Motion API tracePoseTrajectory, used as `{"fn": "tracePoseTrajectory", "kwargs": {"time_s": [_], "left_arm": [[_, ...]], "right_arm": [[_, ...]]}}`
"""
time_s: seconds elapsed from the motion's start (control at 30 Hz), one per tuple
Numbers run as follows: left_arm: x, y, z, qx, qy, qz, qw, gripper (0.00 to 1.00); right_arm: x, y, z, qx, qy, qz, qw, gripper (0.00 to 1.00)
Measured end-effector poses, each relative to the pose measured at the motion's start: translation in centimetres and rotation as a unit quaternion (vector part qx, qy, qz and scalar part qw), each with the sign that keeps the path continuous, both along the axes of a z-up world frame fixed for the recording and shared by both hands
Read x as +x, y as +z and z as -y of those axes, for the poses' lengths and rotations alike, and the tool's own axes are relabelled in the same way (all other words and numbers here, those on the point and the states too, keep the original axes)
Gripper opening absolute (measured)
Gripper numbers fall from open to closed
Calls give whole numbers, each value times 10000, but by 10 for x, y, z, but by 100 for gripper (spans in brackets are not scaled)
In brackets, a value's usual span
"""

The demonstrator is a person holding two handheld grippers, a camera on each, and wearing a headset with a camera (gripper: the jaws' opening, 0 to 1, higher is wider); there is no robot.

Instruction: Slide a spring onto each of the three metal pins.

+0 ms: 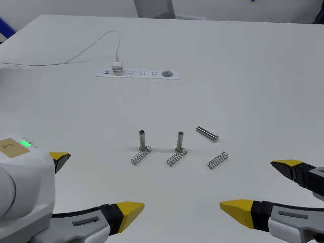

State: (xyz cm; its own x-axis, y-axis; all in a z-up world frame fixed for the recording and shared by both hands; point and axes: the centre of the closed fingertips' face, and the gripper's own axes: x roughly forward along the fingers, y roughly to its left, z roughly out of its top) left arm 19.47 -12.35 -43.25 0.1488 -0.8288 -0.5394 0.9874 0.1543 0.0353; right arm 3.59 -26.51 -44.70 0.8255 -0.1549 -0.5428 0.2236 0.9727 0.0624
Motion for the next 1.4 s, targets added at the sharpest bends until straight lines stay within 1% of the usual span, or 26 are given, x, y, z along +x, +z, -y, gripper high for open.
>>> {"fn": "tracePoseTrajectory", "kwargs": {"time_s": [0.2,0.33,0.47,0.57,0.63,0.7,0.73,0.8,0.9,1.0,1.1,1.23,1.4], "left_arm": [[0,0,0,-13,9,1,10000,91],[0,-1,0,-10,19,-19,10000,90],[-1,1,2,-62,21,-49,10000,90],[-2,2,3,-109,12,-61,9999,90],[-2,1,3,-100,2,-48,9999,90],[-2,2,3,-137,3,-47,9999,90],[-2,3,4,-197,2,-72,9998,90],[-2,3,5,-216,11,-87,9997,90],[-2,2,5,-171,-1,-20,9999,89],[-3,1,5,-156,-14,-63,9999,89],[-3,0,5,-159,-3,-47,9999,89],[-3,2,7,-239,7,-101,9997,88],[-4,1,9,-271,-17,-174,9995,88]], "right_arm": [[0,1,1,-14,-21,23,10000,78],[-1,3,4,-60,-92,66,9999,75],[0,4,8,-62,-144,92,9998,72],[0,3,10,-79,-192,63,9998,70],[-1,3,12,-128,-212,27,9997,69],[0,2,14,-183,-209,-11,9996,67],[1,1,15,-190,-215,-16,9996,66],[2,1,17,-197,-237,-25,9995,66],[5,0,20,-262,-240,-74,9993,65],[8,-1,23,-275,-208,-90,9994,63],[11,0,28,-310,-227,-86,9992,62],[17,2,36,-270,-275,-19,9993,59],[27,3,45,-319,-274,-15,9991,57]]}}
